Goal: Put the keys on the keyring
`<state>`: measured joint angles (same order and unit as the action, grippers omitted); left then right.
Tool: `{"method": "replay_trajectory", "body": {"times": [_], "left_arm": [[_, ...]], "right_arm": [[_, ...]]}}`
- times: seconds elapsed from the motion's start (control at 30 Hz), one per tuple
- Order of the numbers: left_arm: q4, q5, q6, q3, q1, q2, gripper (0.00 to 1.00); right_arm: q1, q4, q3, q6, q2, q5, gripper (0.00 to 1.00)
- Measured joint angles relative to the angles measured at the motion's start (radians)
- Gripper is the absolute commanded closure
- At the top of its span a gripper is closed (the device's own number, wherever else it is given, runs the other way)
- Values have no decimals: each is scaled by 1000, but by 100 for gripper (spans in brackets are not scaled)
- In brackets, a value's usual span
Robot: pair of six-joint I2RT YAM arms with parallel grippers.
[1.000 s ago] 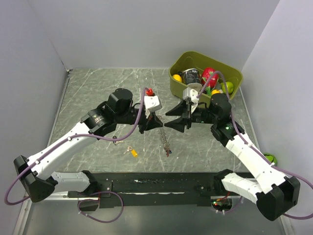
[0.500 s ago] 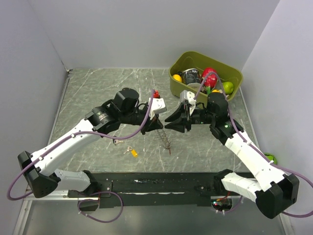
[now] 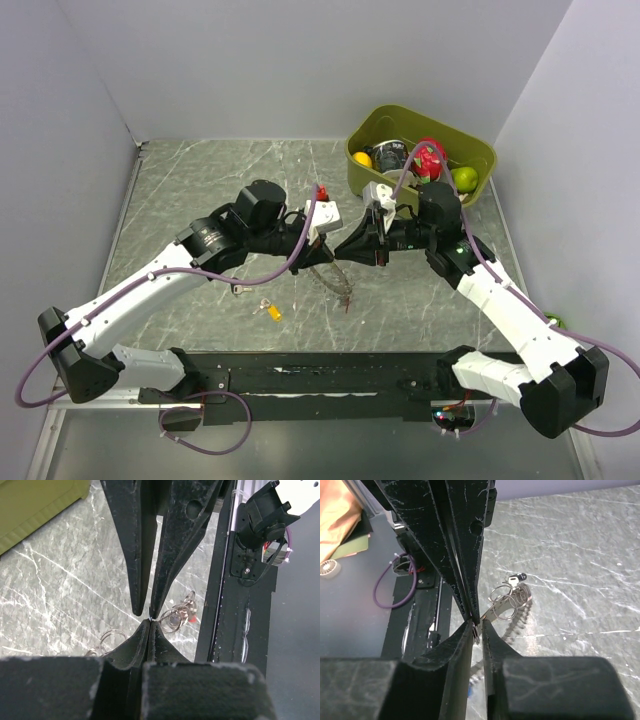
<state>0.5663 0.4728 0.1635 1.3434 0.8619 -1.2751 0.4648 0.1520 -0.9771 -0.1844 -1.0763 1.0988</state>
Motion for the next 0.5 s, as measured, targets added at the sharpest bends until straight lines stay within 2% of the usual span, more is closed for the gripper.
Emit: {"method": "replay_trajectory", "body": {"times": [0.2,0.4,0.43,0.47,0.5], "left_arm": [[0,0,0,0,2,0,99],[0,0,0,0,2,1,99],[0,0,0,0,3,2,99],[0,0,0,0,3,2,99],[0,0,0,0,3,2,99]], "right_arm": [[0,10,0,-16,0,-1,81],[0,43,-4,-31,-3,0,70],[0,46,-4,-34,-3,-1,71],[0,48,-4,-37,-3,-2,81],[0,49,-4,-39,-3,-2,87]]}}
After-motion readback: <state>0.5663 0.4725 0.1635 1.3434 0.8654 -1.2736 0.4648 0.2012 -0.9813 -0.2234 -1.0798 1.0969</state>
